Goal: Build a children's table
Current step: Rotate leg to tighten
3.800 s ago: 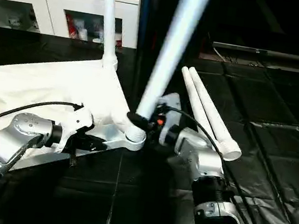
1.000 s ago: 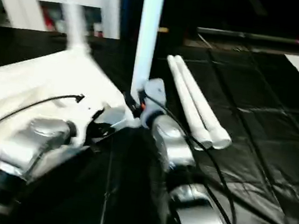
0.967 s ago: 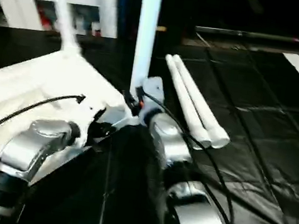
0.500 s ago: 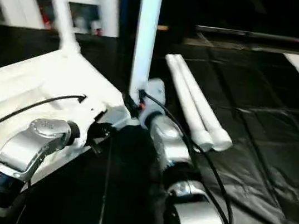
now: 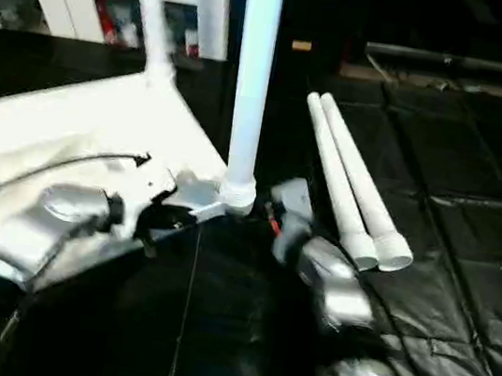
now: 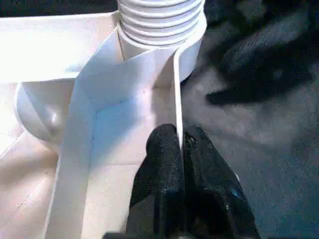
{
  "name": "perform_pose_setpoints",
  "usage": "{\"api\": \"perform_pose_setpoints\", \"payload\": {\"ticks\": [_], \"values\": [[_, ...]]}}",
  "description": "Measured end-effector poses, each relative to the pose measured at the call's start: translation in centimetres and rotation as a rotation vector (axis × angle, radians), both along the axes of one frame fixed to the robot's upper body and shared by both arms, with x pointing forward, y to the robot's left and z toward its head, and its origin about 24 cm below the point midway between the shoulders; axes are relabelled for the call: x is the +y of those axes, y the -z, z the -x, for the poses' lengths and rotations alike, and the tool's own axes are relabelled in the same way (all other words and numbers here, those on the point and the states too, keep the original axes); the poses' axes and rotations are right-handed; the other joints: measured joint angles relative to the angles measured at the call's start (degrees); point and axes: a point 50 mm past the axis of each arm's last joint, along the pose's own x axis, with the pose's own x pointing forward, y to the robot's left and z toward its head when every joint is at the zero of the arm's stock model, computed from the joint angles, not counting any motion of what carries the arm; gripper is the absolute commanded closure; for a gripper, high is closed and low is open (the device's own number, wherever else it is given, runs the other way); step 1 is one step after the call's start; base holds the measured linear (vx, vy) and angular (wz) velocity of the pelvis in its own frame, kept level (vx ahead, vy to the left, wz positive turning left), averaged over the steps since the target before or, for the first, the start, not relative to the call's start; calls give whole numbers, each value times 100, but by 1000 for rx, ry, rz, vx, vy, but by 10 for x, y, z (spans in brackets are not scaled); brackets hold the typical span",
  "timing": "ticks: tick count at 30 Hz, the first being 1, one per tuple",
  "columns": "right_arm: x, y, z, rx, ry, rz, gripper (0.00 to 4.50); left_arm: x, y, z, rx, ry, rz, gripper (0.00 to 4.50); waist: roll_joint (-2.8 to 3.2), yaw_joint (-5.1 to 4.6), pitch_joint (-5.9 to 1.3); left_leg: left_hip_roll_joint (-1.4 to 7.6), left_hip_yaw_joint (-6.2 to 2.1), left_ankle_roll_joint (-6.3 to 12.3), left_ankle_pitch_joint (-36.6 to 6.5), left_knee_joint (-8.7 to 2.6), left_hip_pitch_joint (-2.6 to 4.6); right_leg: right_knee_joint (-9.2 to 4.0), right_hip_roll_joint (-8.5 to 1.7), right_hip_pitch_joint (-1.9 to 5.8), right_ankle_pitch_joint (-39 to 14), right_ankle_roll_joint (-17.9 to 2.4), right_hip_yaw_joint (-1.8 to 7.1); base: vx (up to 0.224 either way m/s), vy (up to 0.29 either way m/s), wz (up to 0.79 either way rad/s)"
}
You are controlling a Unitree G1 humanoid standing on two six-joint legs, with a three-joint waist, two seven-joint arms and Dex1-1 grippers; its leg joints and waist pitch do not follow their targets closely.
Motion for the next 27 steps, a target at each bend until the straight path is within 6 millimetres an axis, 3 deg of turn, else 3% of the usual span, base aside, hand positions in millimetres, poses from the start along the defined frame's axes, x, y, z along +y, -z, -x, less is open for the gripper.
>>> {"api": "perform_pose_setpoints", "payload": {"ticks": [4, 14, 23, 27], "values": [[-8, -19, 0, -55, -92, -1, 1, 6, 1, 3, 7, 105, -31, 450, 0, 27, 0, 4, -5, -1, 1, 35, -16, 0, 0, 5, 14, 3, -1, 0, 0, 0], [-13, -40, 8, -81, -351, 100, 1, 12, 1, 11, 41, 329, -73, 450, 0, 168, -4, 9, -2, 1, 2, 60, -22, 6, -2, 25, 16, 4, 5, 0, 0, 0], [3, -41, 9, -76, -474, 139, 1, 10, 1, 14, 45, 428, -95, 450, -2, 218, -5, 12, -4, 1, 2, 96, -29, 37, -7, 26, 16, 4, 6, 0, 0, 0], [12, -38, 8, -65, -502, 129, 35, 8, 1, 14, 43, 449, -100, 450, -4, 257, -6, 13, -4, 1, 2, 113, -27, 67, -10, 25, 14, 8, 8, 0, 0, 0]]}}
